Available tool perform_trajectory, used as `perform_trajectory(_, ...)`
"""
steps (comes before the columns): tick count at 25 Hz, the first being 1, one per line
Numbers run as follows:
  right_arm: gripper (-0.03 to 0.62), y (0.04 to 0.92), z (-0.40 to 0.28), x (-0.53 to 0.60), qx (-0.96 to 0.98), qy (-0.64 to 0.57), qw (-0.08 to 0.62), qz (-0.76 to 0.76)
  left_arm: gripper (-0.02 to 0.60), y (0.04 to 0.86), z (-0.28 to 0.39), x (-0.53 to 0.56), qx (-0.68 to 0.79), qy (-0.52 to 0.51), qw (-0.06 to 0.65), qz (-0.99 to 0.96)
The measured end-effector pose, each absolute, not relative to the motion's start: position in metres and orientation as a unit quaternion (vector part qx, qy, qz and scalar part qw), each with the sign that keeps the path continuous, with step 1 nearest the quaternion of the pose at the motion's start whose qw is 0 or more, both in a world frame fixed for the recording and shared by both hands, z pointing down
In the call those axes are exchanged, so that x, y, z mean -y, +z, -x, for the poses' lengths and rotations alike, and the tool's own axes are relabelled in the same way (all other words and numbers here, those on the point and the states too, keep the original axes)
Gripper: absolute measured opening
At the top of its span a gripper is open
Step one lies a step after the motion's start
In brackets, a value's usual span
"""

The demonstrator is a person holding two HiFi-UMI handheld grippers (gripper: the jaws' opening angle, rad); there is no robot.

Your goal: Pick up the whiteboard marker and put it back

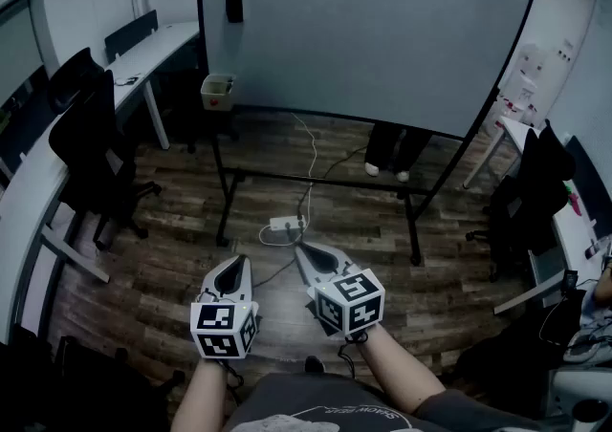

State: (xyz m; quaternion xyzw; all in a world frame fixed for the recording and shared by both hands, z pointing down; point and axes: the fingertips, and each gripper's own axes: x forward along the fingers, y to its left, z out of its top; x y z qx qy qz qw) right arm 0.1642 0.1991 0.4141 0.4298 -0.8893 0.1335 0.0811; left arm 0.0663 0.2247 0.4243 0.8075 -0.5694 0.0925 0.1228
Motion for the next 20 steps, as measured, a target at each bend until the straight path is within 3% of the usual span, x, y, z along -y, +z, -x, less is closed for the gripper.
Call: perform_trajectory(20, 0.023, 0.437, -0.184, -0.200, 0.911, 0.144, 0.091, -0.376, 0.014, 0.438, -0.091, -0.225, 0.590, 0.109, 0.136, -0.789)
